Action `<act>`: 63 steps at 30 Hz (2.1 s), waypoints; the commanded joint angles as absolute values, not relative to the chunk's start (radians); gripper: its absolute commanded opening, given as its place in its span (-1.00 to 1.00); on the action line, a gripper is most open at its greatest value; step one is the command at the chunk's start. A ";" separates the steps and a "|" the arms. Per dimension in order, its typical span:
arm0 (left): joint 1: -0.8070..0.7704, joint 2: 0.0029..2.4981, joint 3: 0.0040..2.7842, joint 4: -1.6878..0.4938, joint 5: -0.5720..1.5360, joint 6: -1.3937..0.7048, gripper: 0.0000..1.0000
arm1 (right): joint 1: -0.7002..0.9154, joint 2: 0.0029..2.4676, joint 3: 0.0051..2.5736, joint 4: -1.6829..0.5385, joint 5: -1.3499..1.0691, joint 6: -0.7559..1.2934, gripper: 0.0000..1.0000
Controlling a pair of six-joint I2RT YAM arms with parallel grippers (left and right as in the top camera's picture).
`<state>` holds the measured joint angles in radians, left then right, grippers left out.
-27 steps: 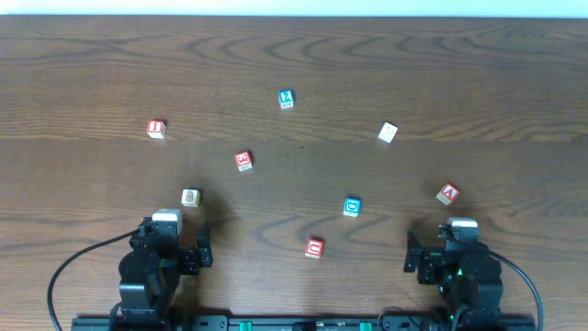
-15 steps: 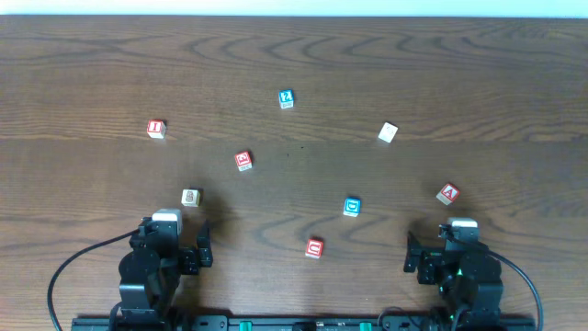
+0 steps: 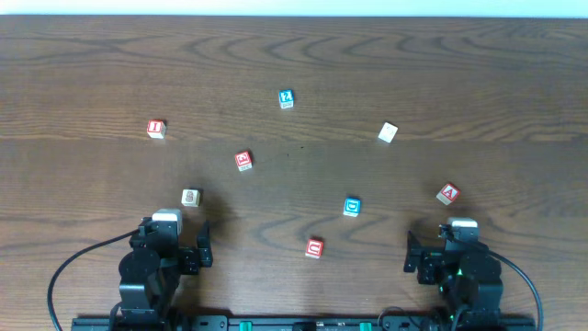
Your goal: Spell out Ai2
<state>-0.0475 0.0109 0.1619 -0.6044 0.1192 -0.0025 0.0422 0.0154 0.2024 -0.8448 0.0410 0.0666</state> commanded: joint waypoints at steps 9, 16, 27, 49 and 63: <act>-0.043 0.004 0.155 -0.604 0.104 0.004 0.91 | 0.033 0.006 0.190 -0.848 0.036 0.055 0.98; -0.043 0.004 0.155 -0.604 0.104 0.004 0.91 | 0.033 0.006 0.190 -0.848 0.036 0.055 0.99; -0.043 0.004 0.155 -0.595 0.059 0.016 0.91 | 0.033 0.006 0.190 -0.848 0.036 0.055 0.98; -0.041 0.552 0.455 -0.341 -0.168 -0.067 0.90 | 0.033 0.006 0.190 -0.848 0.036 0.055 0.98; 0.145 1.355 1.093 -0.614 0.002 0.244 0.91 | 0.033 0.006 0.190 -0.848 0.036 0.055 0.98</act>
